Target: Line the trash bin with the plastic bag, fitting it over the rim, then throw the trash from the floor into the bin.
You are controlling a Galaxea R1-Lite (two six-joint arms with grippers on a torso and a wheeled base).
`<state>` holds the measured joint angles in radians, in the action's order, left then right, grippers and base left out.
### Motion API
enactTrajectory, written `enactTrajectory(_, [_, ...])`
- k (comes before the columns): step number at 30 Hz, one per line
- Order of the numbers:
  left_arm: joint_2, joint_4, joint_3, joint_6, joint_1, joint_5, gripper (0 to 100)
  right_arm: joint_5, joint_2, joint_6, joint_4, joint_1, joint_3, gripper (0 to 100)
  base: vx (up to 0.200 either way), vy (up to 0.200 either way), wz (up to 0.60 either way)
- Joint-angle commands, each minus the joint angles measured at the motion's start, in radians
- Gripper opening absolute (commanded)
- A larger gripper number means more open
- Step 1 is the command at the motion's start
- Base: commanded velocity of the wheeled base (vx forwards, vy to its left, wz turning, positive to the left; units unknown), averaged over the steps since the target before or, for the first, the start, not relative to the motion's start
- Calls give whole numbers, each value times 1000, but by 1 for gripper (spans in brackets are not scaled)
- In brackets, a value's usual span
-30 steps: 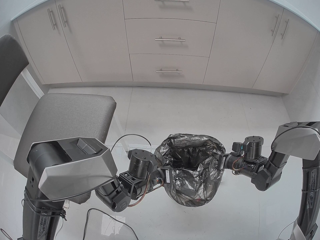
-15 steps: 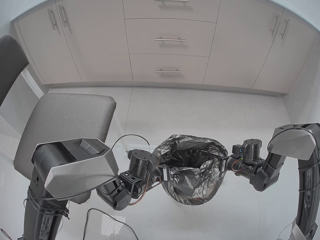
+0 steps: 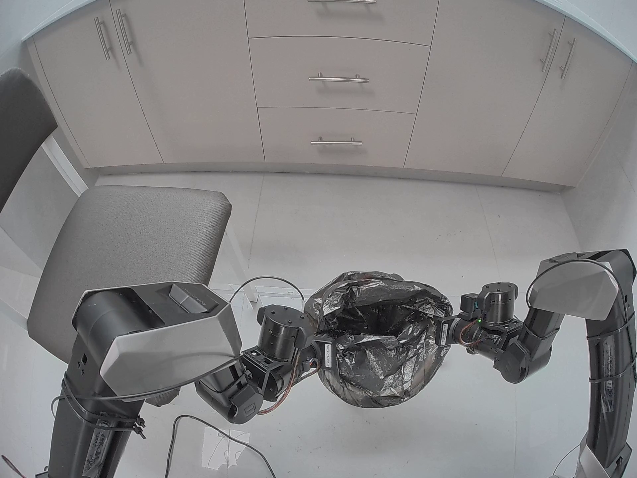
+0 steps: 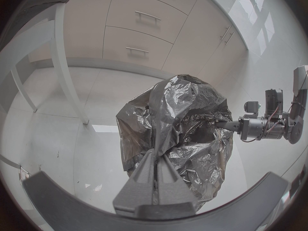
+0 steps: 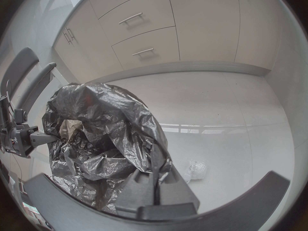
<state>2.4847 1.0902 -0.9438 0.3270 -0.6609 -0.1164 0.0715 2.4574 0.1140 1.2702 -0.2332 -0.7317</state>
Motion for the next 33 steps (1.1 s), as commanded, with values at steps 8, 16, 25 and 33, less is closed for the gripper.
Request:
enactTrajectory(8, [19, 2, -4, 0, 1, 0, 0, -22, 14, 4, 11, 8, -14, 0, 0, 0, 0])
enactTrajectory(16, [19, 2, -6, 0, 3, -2, 0, -19, 3, 7, 28, 6, -5, 100, 0, 0, 0])
enactTrajectory(25, [7, 7, 0, -2, 1, -8, 0, -15, -43, 6, 61, -5, 35, 100, 0, 0, 0])
enactTrajectory(33, [8, 28, 2, -6, 1, -40, 0, -29, -114, -4, 107, -110, 123, 100, 0, 0, 0])
